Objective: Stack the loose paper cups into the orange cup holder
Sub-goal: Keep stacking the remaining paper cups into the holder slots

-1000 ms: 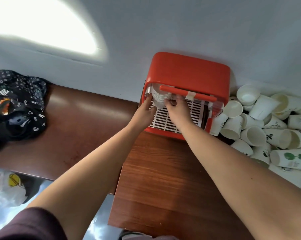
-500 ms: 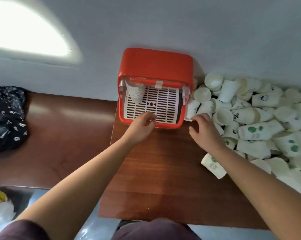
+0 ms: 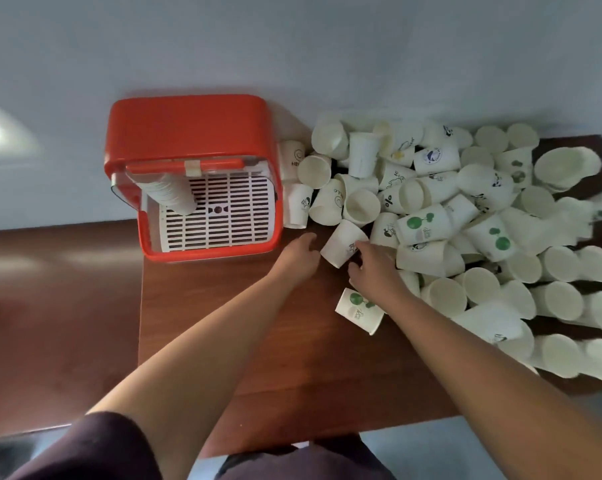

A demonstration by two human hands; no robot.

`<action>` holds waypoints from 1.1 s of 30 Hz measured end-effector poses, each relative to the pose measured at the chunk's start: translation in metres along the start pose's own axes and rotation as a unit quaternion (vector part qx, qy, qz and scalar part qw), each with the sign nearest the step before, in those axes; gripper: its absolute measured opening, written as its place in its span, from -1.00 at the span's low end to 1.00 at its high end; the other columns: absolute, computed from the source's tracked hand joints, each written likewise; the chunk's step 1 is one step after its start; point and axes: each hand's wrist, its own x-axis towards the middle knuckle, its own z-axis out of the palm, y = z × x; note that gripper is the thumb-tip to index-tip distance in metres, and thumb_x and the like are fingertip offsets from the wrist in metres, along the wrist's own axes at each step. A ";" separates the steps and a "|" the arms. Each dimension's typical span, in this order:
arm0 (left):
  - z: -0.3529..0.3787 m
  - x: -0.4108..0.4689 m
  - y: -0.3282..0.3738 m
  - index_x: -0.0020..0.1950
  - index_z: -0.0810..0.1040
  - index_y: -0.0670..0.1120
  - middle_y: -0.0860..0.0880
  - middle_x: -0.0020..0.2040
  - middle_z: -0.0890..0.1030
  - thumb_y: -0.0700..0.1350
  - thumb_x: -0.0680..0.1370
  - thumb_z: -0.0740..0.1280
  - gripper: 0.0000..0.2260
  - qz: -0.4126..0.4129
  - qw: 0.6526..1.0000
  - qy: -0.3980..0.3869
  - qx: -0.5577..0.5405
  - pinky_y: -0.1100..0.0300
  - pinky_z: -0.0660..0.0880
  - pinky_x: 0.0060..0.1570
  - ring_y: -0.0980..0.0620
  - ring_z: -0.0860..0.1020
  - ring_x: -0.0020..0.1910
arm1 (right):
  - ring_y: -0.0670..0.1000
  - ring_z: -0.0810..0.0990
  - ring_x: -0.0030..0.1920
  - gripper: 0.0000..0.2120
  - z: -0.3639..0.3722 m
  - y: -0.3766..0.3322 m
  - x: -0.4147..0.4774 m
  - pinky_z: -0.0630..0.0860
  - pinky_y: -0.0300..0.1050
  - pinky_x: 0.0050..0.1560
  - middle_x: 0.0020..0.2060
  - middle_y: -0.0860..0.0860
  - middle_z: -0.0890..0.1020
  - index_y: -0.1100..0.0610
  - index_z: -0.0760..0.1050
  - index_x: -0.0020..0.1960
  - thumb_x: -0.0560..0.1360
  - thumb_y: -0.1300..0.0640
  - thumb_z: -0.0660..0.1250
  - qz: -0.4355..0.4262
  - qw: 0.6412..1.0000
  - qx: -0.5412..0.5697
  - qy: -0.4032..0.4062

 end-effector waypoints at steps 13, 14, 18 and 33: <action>0.027 0.016 -0.005 0.18 0.40 -0.07 -0.01 0.04 0.55 0.17 0.48 0.44 -0.55 -0.064 0.990 0.084 -0.093 0.11 0.50 -0.04 0.02 0.56 0.00 | -0.06 0.56 0.21 -0.70 0.009 0.021 0.017 0.46 0.04 0.31 0.19 -0.08 0.60 -0.02 0.49 0.30 0.58 0.07 0.23 0.034 0.954 0.290 -0.069; 0.027 0.016 -0.007 0.19 0.40 -0.05 -0.01 0.07 0.56 0.16 0.46 0.47 -0.55 -0.069 0.988 0.085 -0.111 0.08 0.54 0.03 0.01 0.58 0.02 | -0.05 0.60 0.15 -0.74 0.007 0.023 0.018 0.51 0.07 0.27 0.12 -0.08 0.62 0.00 0.52 0.25 0.58 0.09 0.23 0.034 0.949 0.307 -0.068; 0.025 0.006 -0.022 0.31 0.40 -0.01 -0.10 0.26 0.54 -0.05 0.45 0.53 -0.50 -0.071 0.951 0.012 -0.301 0.01 0.58 0.19 -0.05 0.59 0.18 | -0.06 0.67 -0.01 -0.67 -0.010 0.022 0.025 0.63 -0.01 0.08 0.05 -0.02 0.63 0.10 0.44 0.32 0.59 0.03 0.28 0.054 0.933 0.355 -0.025; -0.036 -0.051 -0.016 0.44 0.41 -0.06 -0.08 0.20 0.63 -0.12 0.59 0.35 -0.59 0.015 0.925 0.055 -0.375 0.35 0.55 -0.15 0.09 0.65 0.02 | 0.21 0.46 0.10 -0.70 -0.029 0.005 0.071 0.47 0.03 0.13 0.11 0.17 0.48 0.23 0.54 0.15 0.49 0.09 0.38 -0.177 0.961 -0.153 0.145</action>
